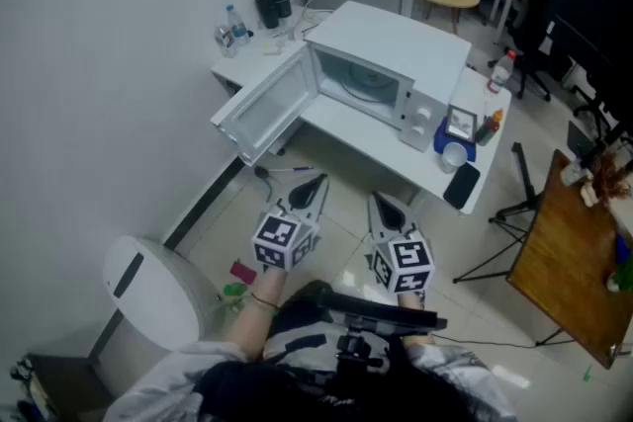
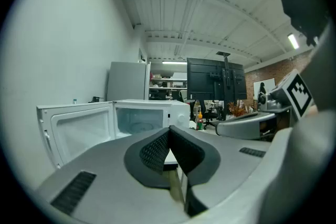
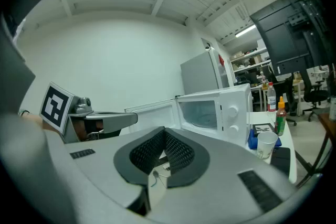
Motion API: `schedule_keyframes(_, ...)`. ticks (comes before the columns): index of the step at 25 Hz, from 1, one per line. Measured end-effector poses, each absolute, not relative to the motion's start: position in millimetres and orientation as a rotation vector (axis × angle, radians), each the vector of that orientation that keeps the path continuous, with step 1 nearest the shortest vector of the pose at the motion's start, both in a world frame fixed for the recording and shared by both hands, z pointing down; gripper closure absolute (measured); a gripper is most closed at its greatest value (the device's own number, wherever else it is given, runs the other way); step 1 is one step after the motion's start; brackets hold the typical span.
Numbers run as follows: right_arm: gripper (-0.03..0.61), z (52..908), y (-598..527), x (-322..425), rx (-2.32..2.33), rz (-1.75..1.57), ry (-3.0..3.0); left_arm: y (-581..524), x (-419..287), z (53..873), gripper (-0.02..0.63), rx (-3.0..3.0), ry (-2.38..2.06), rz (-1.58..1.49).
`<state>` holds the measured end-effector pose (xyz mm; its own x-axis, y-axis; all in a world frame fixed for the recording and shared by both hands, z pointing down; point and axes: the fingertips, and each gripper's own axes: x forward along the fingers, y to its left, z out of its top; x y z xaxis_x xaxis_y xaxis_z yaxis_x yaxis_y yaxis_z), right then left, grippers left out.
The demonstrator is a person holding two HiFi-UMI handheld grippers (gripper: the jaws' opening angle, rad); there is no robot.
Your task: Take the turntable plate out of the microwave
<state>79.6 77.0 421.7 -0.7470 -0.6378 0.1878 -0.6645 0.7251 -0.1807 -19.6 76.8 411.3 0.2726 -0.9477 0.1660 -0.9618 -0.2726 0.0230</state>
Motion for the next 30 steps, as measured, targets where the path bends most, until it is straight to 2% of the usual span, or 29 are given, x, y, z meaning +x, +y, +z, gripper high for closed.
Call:
schedule_keyframes(13, 0.573, 443.9, 36.8, 75.7, 1.018, 0.390, -2.773, 21.7, -13.0, 420.7, 0.614, 2.569, -1.759, 0.213)
schedule_keyframes(20, 0.573, 465.3, -24.5, 40.7, 1.055, 0.435, -2.723, -53.8, -52.2, 448.5, 0.614, 2.474, -1.658, 0.118)
schedule_keyframes(30, 0.572, 481.4, -112.1, -23.9, 1.117, 0.505, -2.653, -151.1, -94.7, 483.3, 0.614, 2.413, -1.503, 0.159)
